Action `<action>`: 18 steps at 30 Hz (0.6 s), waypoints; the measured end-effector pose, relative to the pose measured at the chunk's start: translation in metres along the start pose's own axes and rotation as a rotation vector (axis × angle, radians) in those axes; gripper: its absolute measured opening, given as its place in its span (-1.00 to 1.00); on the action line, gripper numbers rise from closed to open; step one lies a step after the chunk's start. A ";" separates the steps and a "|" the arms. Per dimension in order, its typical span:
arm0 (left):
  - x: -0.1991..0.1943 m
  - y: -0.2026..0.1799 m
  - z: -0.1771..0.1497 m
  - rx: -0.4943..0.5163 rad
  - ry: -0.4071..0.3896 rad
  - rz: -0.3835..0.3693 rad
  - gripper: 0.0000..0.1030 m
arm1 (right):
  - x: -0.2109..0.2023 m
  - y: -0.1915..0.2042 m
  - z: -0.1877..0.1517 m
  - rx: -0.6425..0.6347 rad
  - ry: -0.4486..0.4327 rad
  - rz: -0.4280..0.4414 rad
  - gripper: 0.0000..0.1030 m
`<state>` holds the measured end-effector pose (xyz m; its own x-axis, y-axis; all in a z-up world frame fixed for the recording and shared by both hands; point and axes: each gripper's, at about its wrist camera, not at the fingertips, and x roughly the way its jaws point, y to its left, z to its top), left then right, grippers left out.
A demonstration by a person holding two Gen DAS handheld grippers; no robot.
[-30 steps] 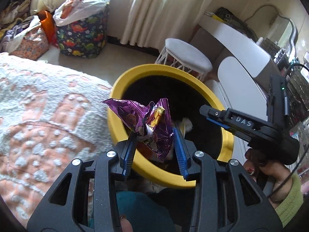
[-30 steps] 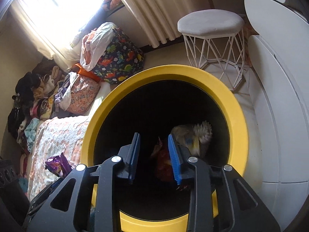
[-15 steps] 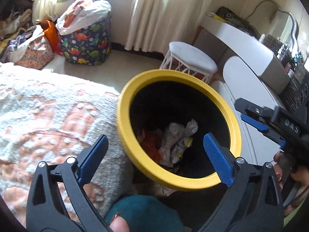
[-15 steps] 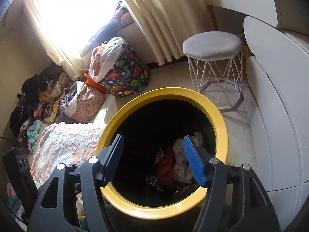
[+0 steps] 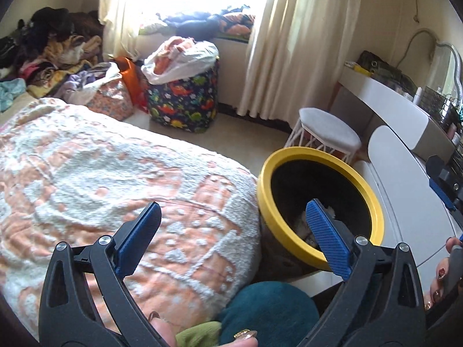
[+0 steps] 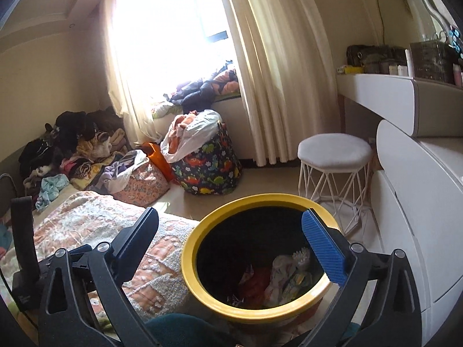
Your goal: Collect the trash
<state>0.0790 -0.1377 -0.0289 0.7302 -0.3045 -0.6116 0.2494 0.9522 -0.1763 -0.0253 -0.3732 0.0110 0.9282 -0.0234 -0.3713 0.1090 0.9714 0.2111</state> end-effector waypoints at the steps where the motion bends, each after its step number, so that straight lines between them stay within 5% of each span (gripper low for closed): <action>1: -0.005 0.003 -0.001 -0.003 -0.012 0.006 0.79 | -0.004 0.003 -0.001 -0.009 -0.017 0.000 0.87; 18: -0.058 0.036 -0.024 -0.017 -0.128 0.083 0.79 | -0.030 0.044 -0.020 -0.112 -0.139 0.047 0.87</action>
<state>0.0304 -0.0856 -0.0186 0.8234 -0.2242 -0.5213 0.1749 0.9742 -0.1427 -0.0556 -0.3253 0.0137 0.9724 -0.0018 -0.2335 0.0308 0.9922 0.1206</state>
